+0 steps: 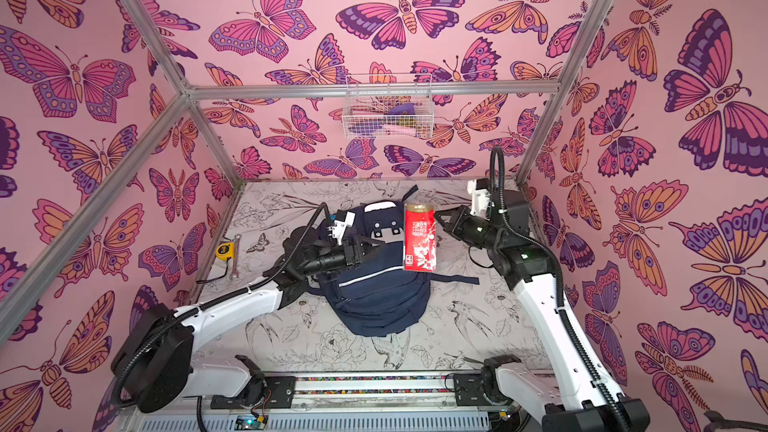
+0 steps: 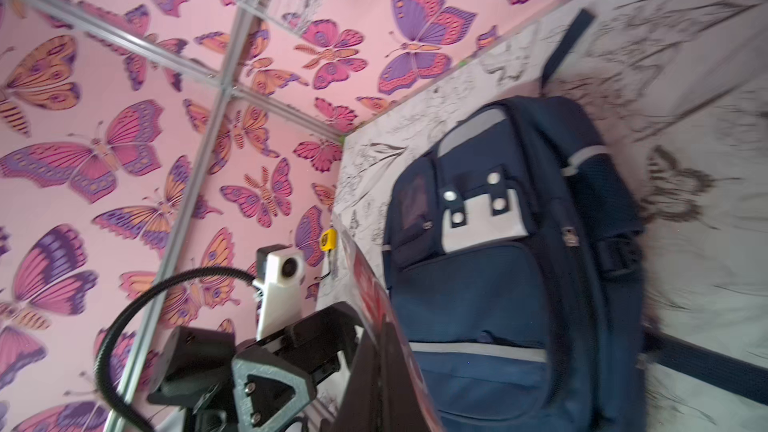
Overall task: Pack the student bag
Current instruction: 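Lift the red pencil case over the backpack top with the right gripper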
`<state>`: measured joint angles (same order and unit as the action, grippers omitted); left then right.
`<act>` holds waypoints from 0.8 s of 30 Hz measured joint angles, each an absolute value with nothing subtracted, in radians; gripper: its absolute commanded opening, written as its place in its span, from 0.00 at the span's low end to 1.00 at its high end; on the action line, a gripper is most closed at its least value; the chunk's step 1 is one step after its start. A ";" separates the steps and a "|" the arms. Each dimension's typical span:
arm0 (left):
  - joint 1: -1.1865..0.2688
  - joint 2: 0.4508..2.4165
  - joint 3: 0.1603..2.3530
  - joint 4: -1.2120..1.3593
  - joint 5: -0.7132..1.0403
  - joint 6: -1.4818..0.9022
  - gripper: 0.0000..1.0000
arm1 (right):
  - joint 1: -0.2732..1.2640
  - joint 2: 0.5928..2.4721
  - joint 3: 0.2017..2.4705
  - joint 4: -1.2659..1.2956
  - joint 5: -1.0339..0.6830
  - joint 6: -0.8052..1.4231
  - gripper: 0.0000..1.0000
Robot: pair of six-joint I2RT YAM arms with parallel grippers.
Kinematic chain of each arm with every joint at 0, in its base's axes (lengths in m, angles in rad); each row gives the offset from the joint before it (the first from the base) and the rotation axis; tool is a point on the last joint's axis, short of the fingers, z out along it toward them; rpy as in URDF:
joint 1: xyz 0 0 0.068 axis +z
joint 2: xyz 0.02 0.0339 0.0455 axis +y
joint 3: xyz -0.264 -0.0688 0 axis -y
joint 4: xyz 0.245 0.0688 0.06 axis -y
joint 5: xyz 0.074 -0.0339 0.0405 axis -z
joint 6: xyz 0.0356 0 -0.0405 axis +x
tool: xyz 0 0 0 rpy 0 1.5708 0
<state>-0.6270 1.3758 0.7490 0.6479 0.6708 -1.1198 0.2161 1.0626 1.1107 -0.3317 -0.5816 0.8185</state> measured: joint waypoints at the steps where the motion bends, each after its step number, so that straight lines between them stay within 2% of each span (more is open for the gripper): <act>1: -0.630 1.377 0.749 0.680 0.678 -1.138 0.87 | 0.238 1.068 1.109 -0.308 -0.594 0.836 0.00; 3: -0.641 1.377 0.749 0.741 0.689 -1.165 0.83 | 0.281 1.084 1.109 -0.255 -0.611 0.865 0.00; 7: -0.658 1.377 0.746 0.797 0.700 -1.187 0.68 | 0.341 1.118 1.109 -0.175 -0.630 0.912 0.00; 14: -0.659 1.376 0.739 0.809 0.712 -1.177 0.23 | 0.373 1.141 1.104 -0.125 -0.617 0.946 0.00; 16: -0.655 1.374 0.738 0.802 0.713 -1.170 0.11 | 0.375 1.141 1.102 -0.121 -0.613 0.946 0.05; 17: -0.653 1.370 0.738 0.795 0.715 -1.163 0.03 | 0.375 1.141 1.100 -0.123 -0.611 0.946 0.09; 19: -0.649 1.355 0.738 0.775 0.721 -1.142 0.00 | 0.375 1.141 1.094 -0.127 -0.603 0.947 0.19; 24: -0.625 1.337 0.745 0.675 0.748 -1.105 0.00 | 0.373 1.140 1.097 -0.151 -0.609 0.913 0.71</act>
<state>-0.6247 1.3373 0.7448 0.6750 0.7483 -1.1049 0.3733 1.1404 1.0973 -0.1513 -0.6090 0.9134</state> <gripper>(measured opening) 0.094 0.564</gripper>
